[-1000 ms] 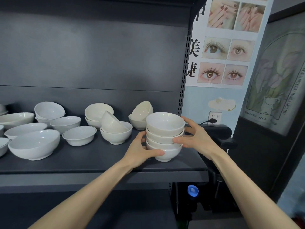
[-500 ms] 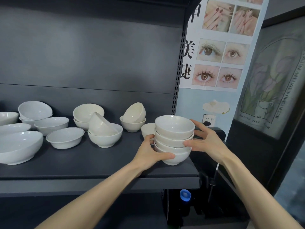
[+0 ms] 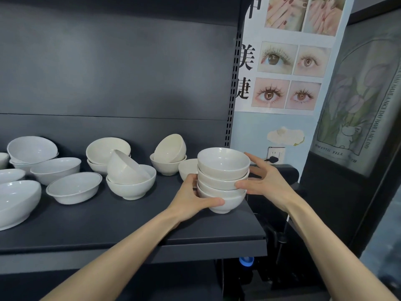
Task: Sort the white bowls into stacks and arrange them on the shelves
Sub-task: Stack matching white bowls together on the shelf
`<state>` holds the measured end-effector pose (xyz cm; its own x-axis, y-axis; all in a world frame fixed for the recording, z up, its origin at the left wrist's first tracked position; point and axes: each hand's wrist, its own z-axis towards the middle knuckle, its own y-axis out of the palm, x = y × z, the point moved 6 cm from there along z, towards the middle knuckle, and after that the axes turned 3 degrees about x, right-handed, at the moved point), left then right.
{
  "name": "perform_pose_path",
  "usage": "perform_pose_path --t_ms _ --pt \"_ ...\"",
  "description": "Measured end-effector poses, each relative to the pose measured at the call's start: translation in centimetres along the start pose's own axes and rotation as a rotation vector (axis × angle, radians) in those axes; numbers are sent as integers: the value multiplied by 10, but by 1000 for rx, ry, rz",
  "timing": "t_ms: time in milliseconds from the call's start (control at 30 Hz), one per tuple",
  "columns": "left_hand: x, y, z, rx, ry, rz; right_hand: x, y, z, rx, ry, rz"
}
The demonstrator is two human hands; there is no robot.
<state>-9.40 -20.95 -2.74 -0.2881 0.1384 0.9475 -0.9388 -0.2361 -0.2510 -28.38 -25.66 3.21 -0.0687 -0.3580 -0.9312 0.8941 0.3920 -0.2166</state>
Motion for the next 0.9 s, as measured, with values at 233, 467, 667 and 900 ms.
perform_pose_path --t_ms 233,467,667,900 --pt "11 -12 8 17 136 518 3 1 0 -3 21 -9" --pt "16 -13 17 -5 152 662 5 1 0 5 24 -18" --pt "14 -16 12 39 132 685 5 2 0 -1 11 -1" --pt "16 -18 2 149 114 784 9 2 4 -22 -11 22"
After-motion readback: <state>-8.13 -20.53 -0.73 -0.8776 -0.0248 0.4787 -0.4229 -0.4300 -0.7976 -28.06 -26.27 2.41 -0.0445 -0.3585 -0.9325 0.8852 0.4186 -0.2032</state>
